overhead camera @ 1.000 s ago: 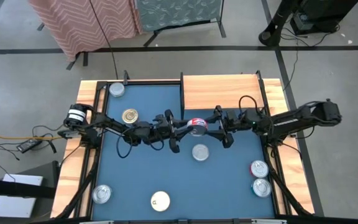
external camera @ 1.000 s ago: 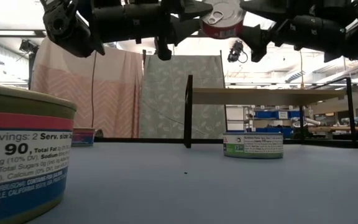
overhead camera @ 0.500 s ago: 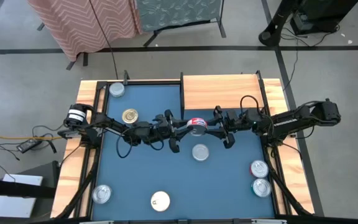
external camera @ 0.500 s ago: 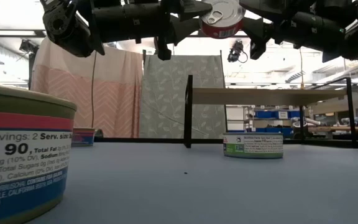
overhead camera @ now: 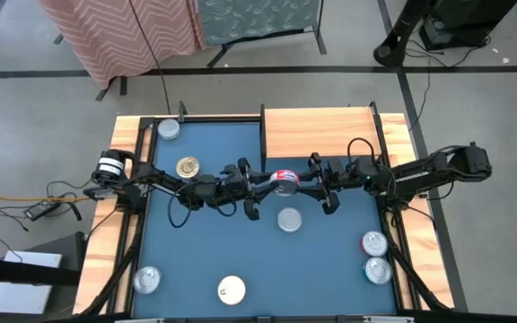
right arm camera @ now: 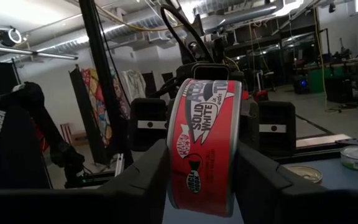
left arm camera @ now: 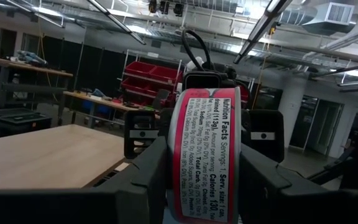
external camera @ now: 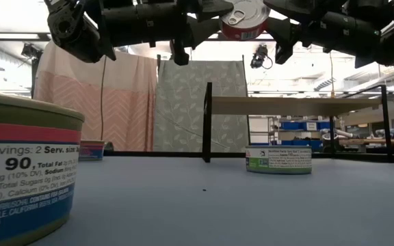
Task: Stack canned seafood by type on shelf
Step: Put the left red tuna can on the shelf
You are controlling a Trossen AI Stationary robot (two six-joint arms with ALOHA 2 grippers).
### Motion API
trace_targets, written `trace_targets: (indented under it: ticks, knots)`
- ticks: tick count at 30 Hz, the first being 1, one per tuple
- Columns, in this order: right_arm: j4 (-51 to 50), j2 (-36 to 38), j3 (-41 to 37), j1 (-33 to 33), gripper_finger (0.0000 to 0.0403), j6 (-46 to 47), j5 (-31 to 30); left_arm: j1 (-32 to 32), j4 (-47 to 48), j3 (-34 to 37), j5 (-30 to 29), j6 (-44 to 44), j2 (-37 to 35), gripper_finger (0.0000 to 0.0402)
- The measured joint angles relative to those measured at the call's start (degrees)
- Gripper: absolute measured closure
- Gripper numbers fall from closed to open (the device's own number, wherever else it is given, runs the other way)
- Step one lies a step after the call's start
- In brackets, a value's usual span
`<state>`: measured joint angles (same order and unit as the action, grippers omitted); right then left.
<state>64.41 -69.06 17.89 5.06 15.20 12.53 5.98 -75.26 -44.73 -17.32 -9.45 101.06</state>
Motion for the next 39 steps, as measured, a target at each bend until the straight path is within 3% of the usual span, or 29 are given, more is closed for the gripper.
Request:
trace_targets:
  ticks: [14, 39]
  knots:
    - [1.11, -0.07, 0.00, 0.00, 0.0249, -0.27, -0.53, 0.00, -0.16, -0.12, 0.18, 2.84, -0.02, 0.0242]
    - [2.56, 0.06, 0.07, 1.79, 0.0249, -1.44, 1.53, -0.17, -4.67, -0.01, 8.02, 5.81, 0.07, 0.0229]
